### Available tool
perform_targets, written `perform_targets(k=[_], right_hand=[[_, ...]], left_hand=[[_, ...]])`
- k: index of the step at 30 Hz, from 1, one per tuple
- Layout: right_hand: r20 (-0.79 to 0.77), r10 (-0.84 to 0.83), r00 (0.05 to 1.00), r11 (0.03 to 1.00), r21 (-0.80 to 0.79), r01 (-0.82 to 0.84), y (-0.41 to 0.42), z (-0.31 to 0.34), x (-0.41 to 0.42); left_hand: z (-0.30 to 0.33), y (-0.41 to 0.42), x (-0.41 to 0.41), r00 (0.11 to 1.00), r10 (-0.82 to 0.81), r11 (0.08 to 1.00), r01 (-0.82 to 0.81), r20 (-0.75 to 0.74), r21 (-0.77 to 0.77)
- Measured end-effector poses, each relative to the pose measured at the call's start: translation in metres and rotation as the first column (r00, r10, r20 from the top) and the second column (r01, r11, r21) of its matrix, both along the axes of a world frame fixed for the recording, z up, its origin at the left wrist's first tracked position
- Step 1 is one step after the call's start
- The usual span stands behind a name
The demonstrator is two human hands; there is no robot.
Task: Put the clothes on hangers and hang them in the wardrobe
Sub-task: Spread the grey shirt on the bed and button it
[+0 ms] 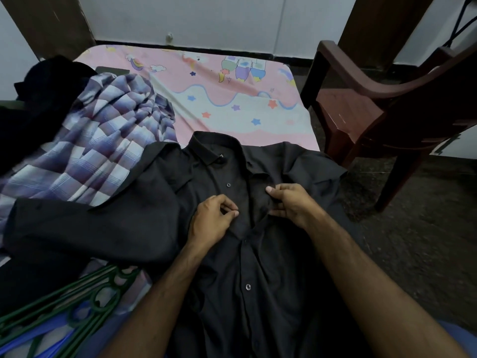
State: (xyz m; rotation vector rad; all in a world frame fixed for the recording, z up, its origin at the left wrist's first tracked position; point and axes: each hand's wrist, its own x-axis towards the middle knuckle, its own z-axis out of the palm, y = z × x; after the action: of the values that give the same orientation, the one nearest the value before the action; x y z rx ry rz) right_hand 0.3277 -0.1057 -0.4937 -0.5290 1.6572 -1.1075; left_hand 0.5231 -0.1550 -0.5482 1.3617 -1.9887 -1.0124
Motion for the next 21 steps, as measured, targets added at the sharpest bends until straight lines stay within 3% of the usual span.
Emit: perform_targets(k=[3,9,13,18,21], right_hand=[[0.043,-0.027,0.999,0.999,-0.045,0.028,0.012,-0.001,0.002],[0.132,0.097,0.986,0.994,-0.059,-0.090,0.021,-0.002,0.004],[-0.065,0.124,0.990,0.989,-0.069,-0.129,0.023,0.000,0.003],[0.064,0.224,0.972,0.974,-0.032,-0.222,0.025,0.004,0.007],[0.005,0.317,0.948,0.947,0.055,-0.317,0.027,0.007,0.011]], left_hand=[[0.002,-0.003,-0.001,0.997,0.037,0.997,-0.032,-0.069,0.073],[0.009,-0.003,0.001,0.980,0.071,0.975,-0.030,-0.184,0.218],[0.011,-0.001,0.000,0.957,0.097,0.952,-0.008,-0.274,0.307],[0.011,-0.001,0.000,0.931,0.119,0.921,0.025,-0.344,0.388],[0.011,-0.001,0.001,0.925,0.120,0.917,0.035,-0.361,0.396]])
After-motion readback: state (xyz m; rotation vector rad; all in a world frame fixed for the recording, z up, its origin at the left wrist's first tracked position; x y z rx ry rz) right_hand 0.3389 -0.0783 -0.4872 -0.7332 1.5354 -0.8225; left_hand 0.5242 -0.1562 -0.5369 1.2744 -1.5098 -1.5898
